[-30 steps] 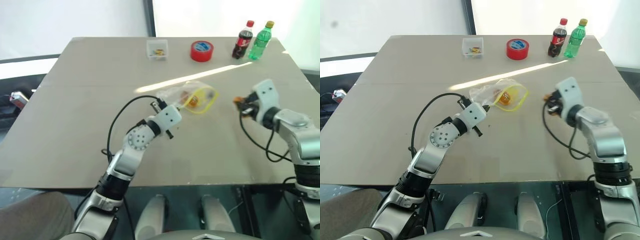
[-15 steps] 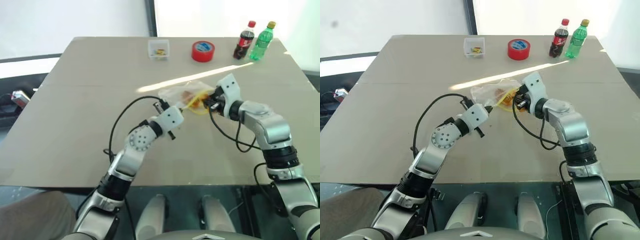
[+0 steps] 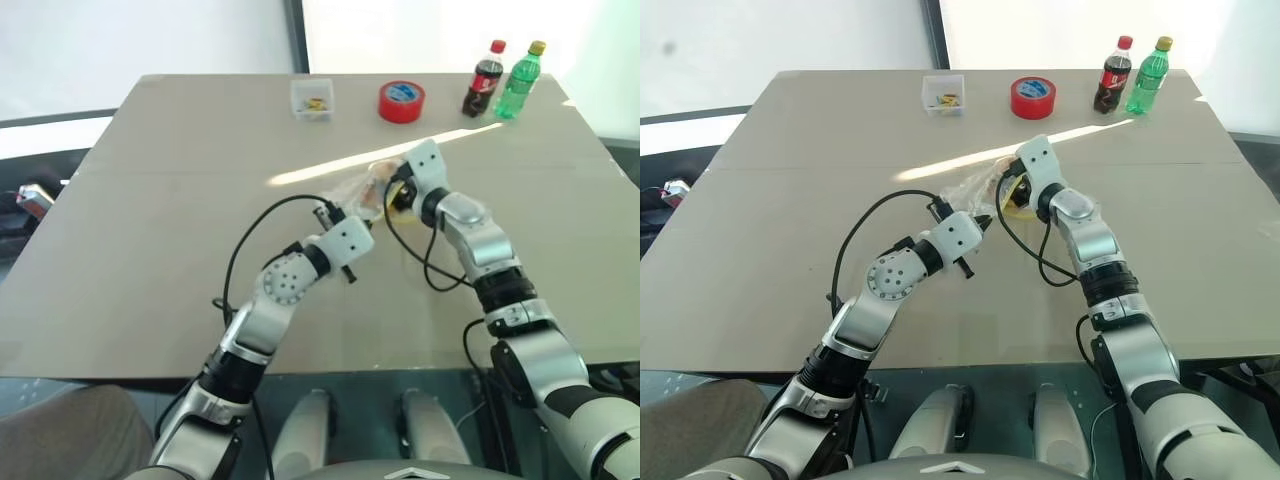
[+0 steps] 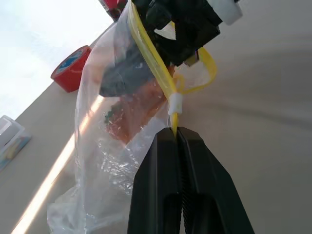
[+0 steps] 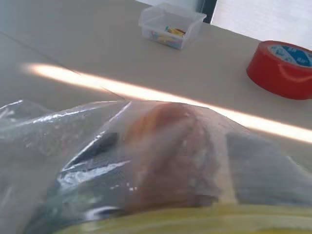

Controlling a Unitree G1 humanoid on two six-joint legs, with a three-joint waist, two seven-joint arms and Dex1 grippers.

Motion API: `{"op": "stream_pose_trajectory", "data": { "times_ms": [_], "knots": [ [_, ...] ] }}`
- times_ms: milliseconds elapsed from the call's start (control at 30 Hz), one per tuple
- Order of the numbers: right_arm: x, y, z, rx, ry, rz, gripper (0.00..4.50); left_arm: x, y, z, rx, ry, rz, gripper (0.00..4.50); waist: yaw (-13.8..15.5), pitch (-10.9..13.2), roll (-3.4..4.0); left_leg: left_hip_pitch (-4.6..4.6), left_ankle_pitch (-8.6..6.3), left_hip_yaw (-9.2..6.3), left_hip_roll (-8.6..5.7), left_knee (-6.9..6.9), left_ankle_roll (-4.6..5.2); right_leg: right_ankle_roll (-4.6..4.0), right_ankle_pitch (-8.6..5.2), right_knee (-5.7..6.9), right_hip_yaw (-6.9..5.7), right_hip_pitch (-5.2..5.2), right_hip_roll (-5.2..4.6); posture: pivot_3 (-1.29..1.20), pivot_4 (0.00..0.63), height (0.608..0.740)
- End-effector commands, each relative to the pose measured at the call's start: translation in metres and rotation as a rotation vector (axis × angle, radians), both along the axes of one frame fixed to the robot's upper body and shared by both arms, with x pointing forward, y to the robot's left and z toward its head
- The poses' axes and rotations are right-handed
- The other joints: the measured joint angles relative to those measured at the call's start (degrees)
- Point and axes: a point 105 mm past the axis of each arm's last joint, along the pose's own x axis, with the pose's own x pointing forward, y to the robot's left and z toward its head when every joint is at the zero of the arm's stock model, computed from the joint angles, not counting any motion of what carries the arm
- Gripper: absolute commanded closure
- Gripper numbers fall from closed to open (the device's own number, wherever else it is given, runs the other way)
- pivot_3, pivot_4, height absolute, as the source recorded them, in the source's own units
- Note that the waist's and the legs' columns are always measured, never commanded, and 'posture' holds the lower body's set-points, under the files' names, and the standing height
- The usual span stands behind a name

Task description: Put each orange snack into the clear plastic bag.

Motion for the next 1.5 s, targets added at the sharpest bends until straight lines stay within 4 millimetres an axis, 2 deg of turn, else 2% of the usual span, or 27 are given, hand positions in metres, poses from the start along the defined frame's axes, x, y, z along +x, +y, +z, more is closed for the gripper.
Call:
{"op": "stream_pose_trajectory", "data": {
  "times_ms": [33,233,400,633,733,833,900,1067,1200,1400,1433,1467,1500],
  "knots": [
    [-0.010,-0.003,0.014,-0.003,-0.059,0.040,0.57,-0.004,-0.001,0.012,-0.023,-0.044,-0.010,4.50,-0.04,0.00,0.00,0.00,0.00,-0.02,0.00,0.00,0.00,0.00,0.00,0.00,0.00,0.00,0.00,0.00,0.150,0.740],
    [-0.036,-0.014,0.021,0.076,-0.047,0.097,0.57,-0.004,-0.001,0.010,-0.025,-0.035,-0.009,4.50,-0.06,0.00,0.00,0.01,0.00,-0.09,0.01,-0.01,0.00,0.00,0.00,0.01,0.03,0.00,0.00,0.00,0.150,0.740],
    [-0.041,-0.027,0.011,0.037,-0.023,0.052,0.57,-0.003,-0.003,0.010,-0.024,-0.036,-0.016,4.50,-0.08,0.00,0.00,0.04,0.00,-0.10,0.01,0.00,0.00,0.01,0.00,0.04,0.03,0.01,0.00,0.00,0.150,0.740],
    [-0.064,-0.044,0.009,0.012,0.002,0.105,0.57,0.000,0.002,0.012,-0.021,-0.042,-0.001,4.50,0.01,0.00,0.00,0.01,0.00,-0.08,0.00,0.00,0.01,0.01,0.00,0.01,0.03,0.01,-0.02,0.00,0.150,0.740],
    [-0.067,-0.064,0.010,-0.026,0.006,0.100,0.57,-0.001,0.001,0.011,-0.020,-0.039,-0.005,4.50,0.02,0.00,0.00,0.02,0.00,-0.06,0.00,0.00,0.01,0.01,-0.01,0.01,0.03,0.02,-0.02,0.00,0.150,0.740],
    [-0.053,-0.093,0.008,-0.135,-0.017,-0.017,0.57,-0.001,0.001,0.011,-0.019,-0.037,-0.007,4.50,0.05,0.00,0.00,0.02,0.00,-0.01,0.00,0.01,0.01,0.02,-0.01,0.00,0.02,0.02,-0.02,0.00,0.150,0.740],
    [-0.044,-0.101,0.006,-0.226,-0.048,-0.051,0.57,-0.001,0.001,0.011,-0.018,-0.037,-0.009,4.50,-0.10,0.00,0.00,0.03,0.00,0.04,0.00,0.01,0.01,0.02,-0.01,-0.01,0.02,0.04,-0.02,0.00,0.150,0.740],
    [-0.028,-0.101,-0.005,-0.455,-0.135,-0.024,0.57,0.001,0.001,0.011,-0.012,-0.040,-0.013,4.50,-0.24,0.00,0.00,0.05,0.00,0.10,0.02,0.01,0.00,0.01,-0.01,0.00,0.03,0.03,0.00,0.00,0.150,0.740],
    [-0.015,-0.100,-0.006,-0.645,-0.250,-0.003,0.57,0.002,0.001,0.012,-0.008,-0.045,-0.015,4.50,-0.16,0.00,0.00,0.03,0.00,0.13,0.00,0.01,0.00,0.01,0.00,-0.03,0.05,0.03,-0.03,0.00,0.150,0.740],
    [-0.013,-0.085,0.008,-0.739,-0.424,0.079,0.57,0.002,0.001,0.013,-0.010,-0.048,-0.014,4.50,-0.11,0.00,-0.01,0.02,0.00,0.09,0.00,0.00,0.00,0.01,0.00,-0.07,0.04,0.03,-0.02,0.00,0.150,0.740],
    [-0.013,-0.084,0.009,-0.769,-0.448,0.093,1.08,0.002,0.001,0.013,-0.011,-0.048,-0.013,4.50,-0.11,0.00,-0.01,0.02,0.00,0.09,0.00,0.00,0.00,0.01,0.00,-0.07,0.04,0.03,-0.02,0.00,0.150,0.740],
    [-0.014,-0.083,0.009,-0.817,-0.474,0.109,1.34,0.002,0.000,0.012,-0.013,-0.047,-0.012,4.50,-0.12,0.00,-0.01,0.02,0.00,0.09,0.00,0.00,0.00,0.01,0.00,-0.07,0.05,0.03,-0.02,0.00,0.150,0.740],
    [-0.014,-0.083,0.008,-0.865,-0.497,0.124,1.82,0.001,0.000,0.012,-0.013,-0.046,-0.012,4.50,-0.12,0.00,-0.01,0.02,0.00,0.09,0.00,0.00,0.00,0.01,0.00,-0.07,0.05,0.04,-0.02,0.00,0.150,0.740]
  ]
}}
